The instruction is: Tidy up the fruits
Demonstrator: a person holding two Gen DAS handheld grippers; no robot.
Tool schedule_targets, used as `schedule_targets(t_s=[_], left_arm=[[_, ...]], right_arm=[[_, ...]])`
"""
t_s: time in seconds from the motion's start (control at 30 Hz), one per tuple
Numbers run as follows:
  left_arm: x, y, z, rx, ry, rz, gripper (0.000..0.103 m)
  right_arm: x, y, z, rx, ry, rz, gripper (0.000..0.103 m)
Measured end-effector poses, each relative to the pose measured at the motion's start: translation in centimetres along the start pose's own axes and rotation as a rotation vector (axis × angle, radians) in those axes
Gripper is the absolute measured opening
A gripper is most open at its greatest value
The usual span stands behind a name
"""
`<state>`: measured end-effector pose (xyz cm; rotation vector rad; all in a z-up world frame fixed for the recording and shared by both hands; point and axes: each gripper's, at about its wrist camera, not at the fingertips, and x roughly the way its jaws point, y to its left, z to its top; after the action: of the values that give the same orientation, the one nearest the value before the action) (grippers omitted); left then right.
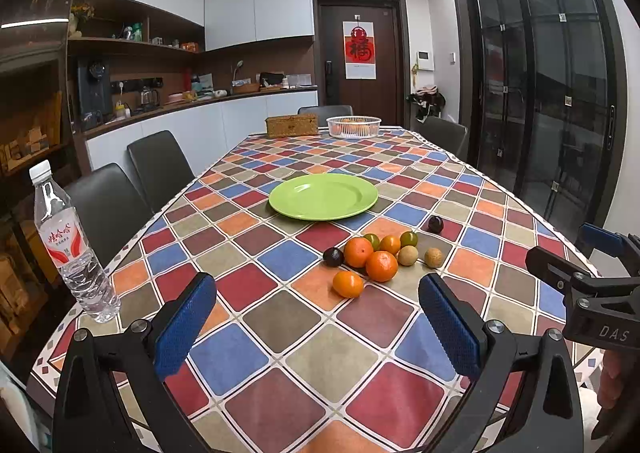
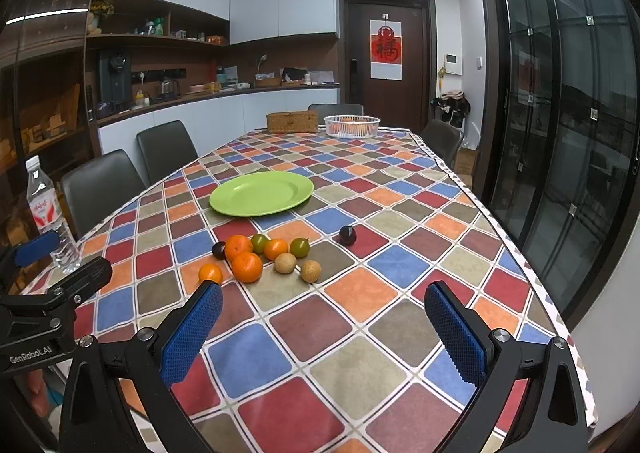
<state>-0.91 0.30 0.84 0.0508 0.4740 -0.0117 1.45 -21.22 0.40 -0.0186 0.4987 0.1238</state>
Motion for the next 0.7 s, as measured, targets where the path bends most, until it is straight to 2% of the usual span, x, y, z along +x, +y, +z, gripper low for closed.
schedule_targets(t_s=[0.7], left_arm=[[-0.32,0.02,0.31,0.001,-0.010,0.001,0.103]], right_arm=[[-0.06,-0.07,-0.02,-0.002,-0.006,-0.001,0.102]])
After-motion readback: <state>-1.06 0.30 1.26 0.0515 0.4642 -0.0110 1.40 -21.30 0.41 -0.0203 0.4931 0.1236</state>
